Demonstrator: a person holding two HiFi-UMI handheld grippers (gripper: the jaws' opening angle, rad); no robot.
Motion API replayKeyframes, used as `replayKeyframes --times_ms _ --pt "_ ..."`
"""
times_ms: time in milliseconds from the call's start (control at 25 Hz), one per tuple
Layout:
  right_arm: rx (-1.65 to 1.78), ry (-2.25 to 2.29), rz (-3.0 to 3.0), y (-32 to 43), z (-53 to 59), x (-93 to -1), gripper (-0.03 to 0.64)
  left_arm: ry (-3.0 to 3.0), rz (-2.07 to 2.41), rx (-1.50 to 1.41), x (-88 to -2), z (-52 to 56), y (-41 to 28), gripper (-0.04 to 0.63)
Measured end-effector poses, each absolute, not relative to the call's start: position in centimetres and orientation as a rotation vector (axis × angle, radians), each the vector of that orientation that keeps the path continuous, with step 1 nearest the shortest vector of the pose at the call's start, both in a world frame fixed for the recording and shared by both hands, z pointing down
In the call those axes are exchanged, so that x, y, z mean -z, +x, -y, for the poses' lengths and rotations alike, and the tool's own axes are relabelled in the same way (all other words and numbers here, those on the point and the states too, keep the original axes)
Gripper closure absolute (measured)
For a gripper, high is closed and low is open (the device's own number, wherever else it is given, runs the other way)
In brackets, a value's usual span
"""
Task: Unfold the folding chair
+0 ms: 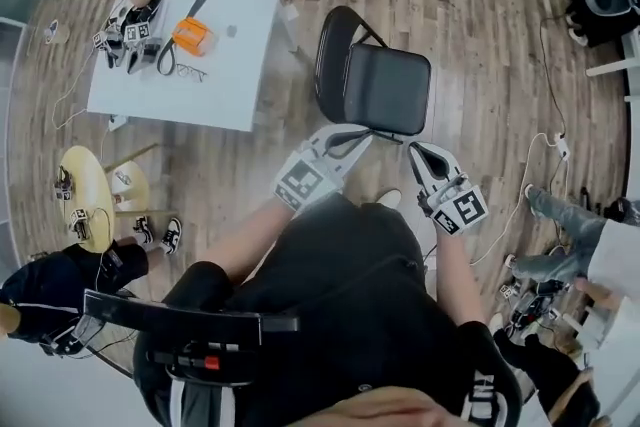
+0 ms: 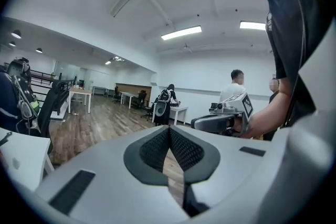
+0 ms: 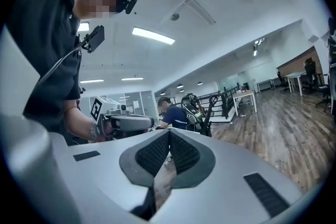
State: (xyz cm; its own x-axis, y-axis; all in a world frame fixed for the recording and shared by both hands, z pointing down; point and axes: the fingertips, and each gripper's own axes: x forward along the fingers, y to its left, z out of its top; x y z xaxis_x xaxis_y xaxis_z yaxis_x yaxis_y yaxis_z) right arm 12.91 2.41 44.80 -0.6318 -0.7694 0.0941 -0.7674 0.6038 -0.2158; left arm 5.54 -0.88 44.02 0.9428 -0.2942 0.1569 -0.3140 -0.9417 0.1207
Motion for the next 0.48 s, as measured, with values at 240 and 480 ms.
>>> replayKeyframes --times_ms 240,480 --pt "0.231 -1.334 -2.821 12.9 -3.9 -39.7 0.609 2.965 0.442 -0.104 -40.7 -1.2 7.6 0.591" --pt "0.131 -1.317 -2.856 14.3 -4.3 -37.4 0.609 2.964 0.458 -0.060 -39.3 -2.8 9.8 0.591"
